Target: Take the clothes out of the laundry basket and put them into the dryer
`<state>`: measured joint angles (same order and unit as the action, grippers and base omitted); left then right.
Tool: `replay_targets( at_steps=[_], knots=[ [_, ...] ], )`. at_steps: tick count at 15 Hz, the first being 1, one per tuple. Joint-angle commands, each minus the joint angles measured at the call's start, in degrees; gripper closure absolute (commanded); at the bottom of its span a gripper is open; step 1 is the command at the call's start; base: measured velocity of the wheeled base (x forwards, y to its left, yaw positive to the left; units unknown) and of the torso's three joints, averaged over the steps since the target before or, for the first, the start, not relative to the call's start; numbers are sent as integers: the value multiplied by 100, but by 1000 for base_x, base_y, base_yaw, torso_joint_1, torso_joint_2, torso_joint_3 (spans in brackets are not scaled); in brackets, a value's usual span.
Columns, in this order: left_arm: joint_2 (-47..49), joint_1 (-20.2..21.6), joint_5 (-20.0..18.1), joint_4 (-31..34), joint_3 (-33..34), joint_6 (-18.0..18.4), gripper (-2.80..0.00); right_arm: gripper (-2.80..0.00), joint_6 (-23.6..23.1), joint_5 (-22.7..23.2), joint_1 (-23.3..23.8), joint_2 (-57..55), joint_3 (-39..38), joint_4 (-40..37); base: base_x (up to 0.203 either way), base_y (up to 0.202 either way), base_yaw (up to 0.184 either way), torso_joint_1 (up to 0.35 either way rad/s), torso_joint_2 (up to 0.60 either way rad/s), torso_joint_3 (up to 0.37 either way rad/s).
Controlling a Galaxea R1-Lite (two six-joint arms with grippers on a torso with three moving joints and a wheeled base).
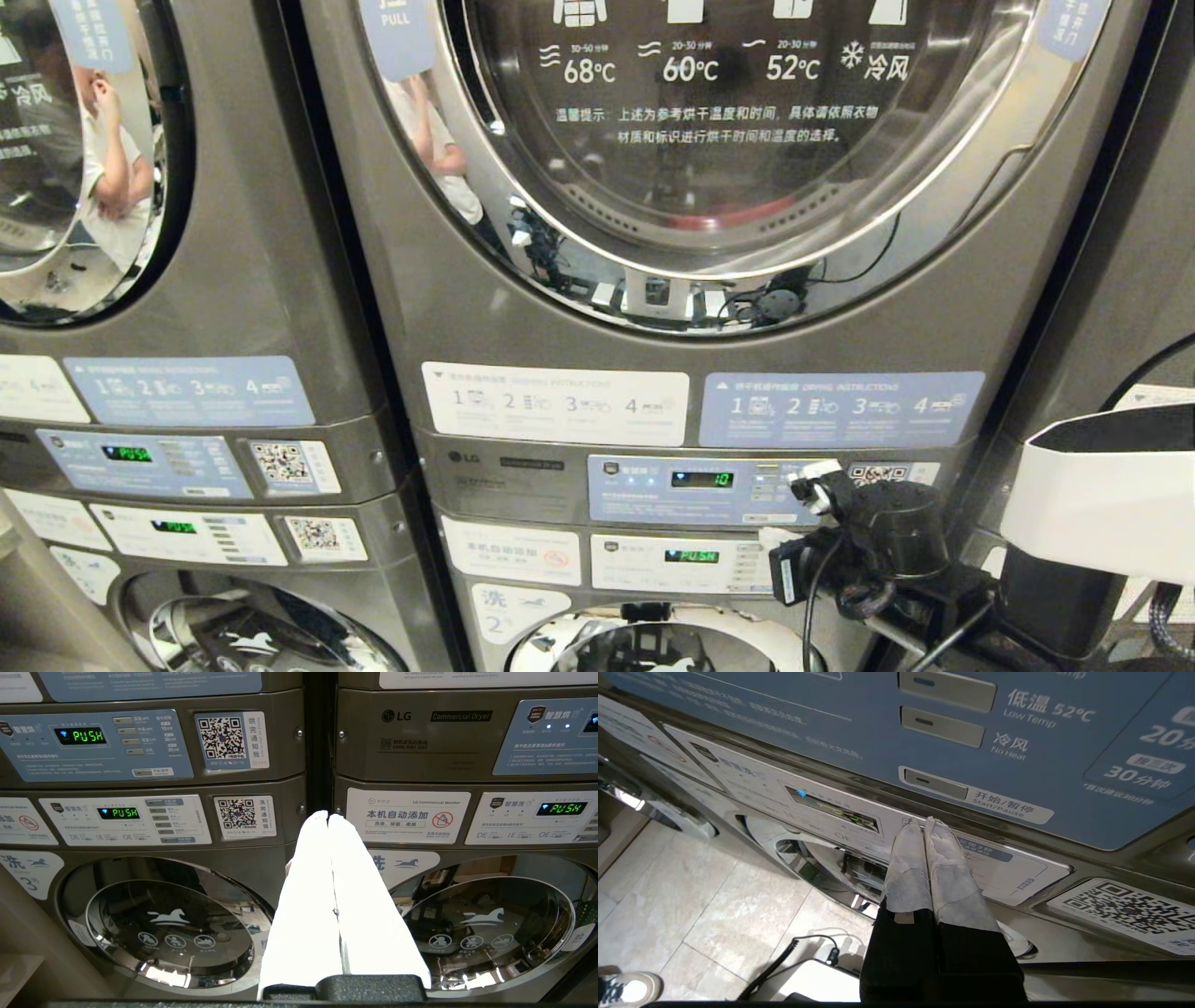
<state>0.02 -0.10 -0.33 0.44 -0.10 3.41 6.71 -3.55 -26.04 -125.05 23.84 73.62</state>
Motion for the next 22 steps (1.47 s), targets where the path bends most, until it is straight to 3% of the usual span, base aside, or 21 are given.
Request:
replay_targets(
  at_steps=[1,13,22],
  knots=[
    [-11,1,-2,0,1,1,0,0,40,-154,-68,-116,77,47,0,0,0,0,0,0],
    [-11,1,7,0,1,1,0,0,190,-497,-77,-143,280,38,0,0,0,0,0,0],
    [-11,1,-2,0,1,1,0,0,216,-1011,-235,-160,282,-78,0,0,0,0,0,0]
  ],
)
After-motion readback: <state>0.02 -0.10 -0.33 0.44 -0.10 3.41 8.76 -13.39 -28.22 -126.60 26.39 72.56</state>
